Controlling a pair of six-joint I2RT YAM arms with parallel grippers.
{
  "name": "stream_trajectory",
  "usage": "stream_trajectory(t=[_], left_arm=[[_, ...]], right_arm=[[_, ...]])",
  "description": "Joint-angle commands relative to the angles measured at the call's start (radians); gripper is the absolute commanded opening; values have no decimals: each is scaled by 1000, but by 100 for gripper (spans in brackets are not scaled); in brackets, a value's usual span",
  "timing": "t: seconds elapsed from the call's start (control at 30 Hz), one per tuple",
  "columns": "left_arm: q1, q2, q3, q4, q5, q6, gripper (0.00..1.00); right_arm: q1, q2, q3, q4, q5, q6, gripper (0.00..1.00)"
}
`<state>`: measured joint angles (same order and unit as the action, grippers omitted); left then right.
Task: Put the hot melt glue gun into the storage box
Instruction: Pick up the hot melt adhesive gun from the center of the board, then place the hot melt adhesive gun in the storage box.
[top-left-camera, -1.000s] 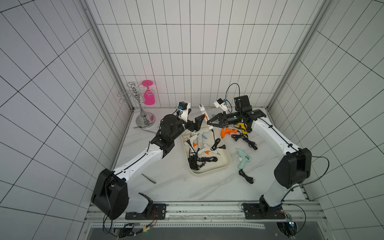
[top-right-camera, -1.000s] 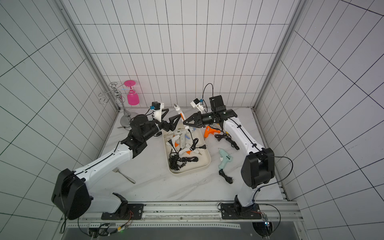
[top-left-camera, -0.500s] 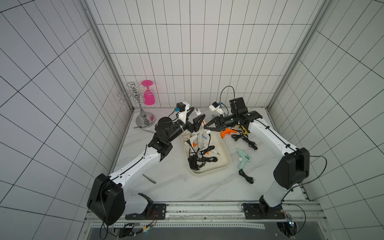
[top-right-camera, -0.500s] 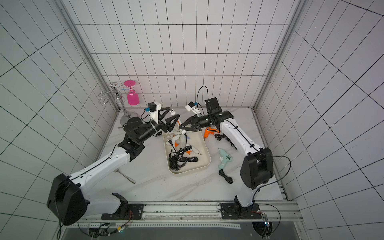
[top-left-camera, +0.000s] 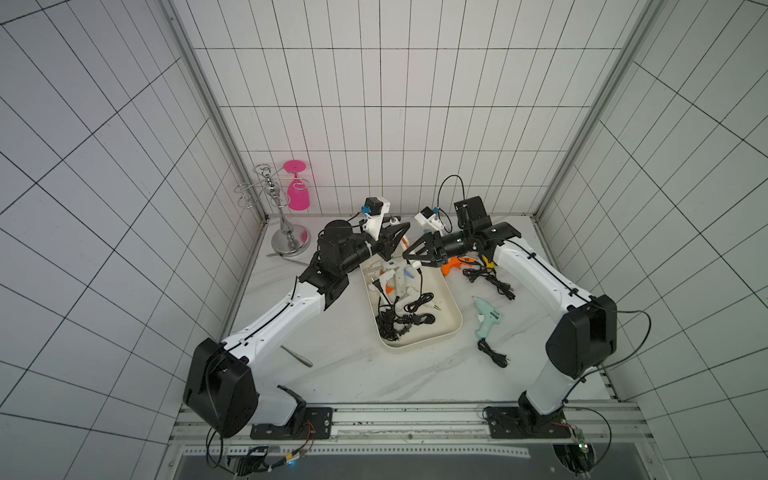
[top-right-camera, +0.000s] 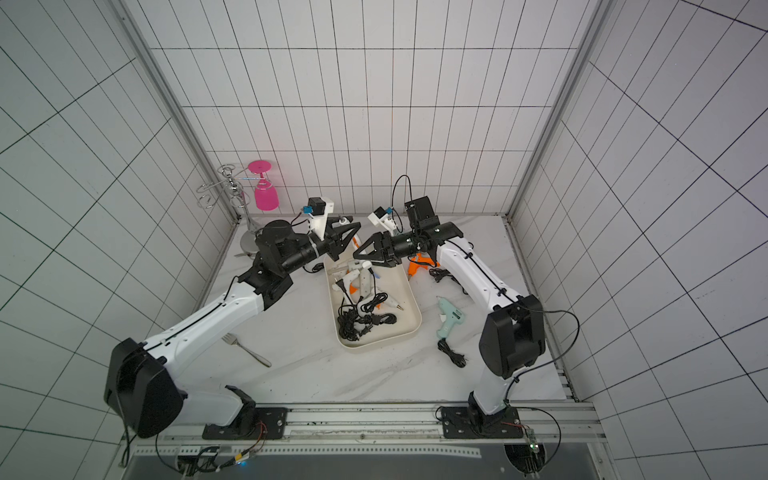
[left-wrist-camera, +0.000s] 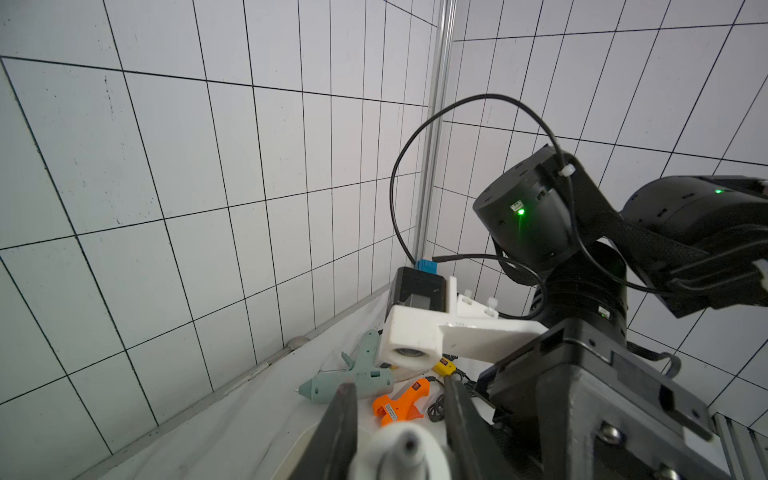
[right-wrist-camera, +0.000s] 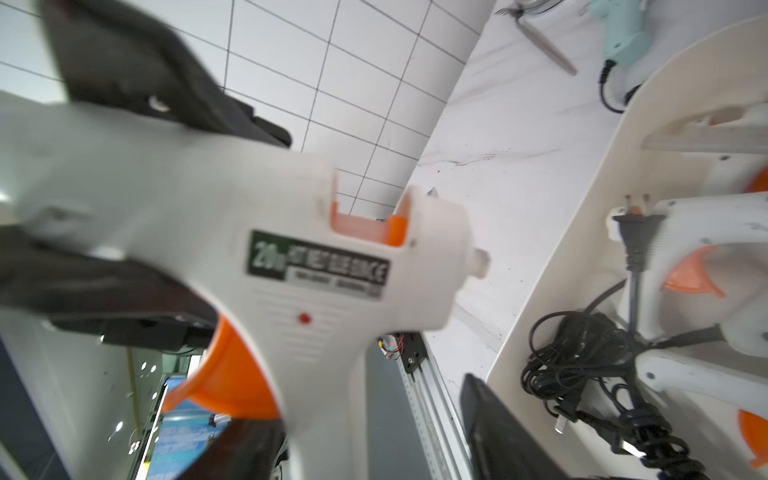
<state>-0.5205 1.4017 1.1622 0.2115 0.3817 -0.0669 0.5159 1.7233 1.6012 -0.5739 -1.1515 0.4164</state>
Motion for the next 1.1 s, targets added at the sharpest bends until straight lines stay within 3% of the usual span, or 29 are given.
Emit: stream_trajectory(t=[0.0,0.07,0.17,0.23,0.33,0.47,0.67,0.87,1.07], left_arm=[[-4,41,109,-168,15,52,0],[-4,45,143,-201,-16,75,0],[4,48,162,-213,-63,67,0],[6,62,212,-347,-68,78,0],[8,56,240,-531,-122,89,0],[23,10,200,-629,-190,49,0],[-1,49,234,-879,-247,79,0],[-54,221,309,-985,-349,158,0],[-76,476,499,-1117,-478,174,0]], right_arm=[[-69,-56,-37,34,277,70,99],[-109,-121,-140,62,384,108,99],[-125,-207,-287,116,443,138,99],[-123,-237,-339,115,468,144,99],[-123,-278,-356,38,541,98,99],[-123,-386,-415,1,684,50,99],[-125,-439,-463,-55,765,10,99],[-125,-410,-485,-40,769,10,99],[-128,-365,-462,-51,848,-1,99]])
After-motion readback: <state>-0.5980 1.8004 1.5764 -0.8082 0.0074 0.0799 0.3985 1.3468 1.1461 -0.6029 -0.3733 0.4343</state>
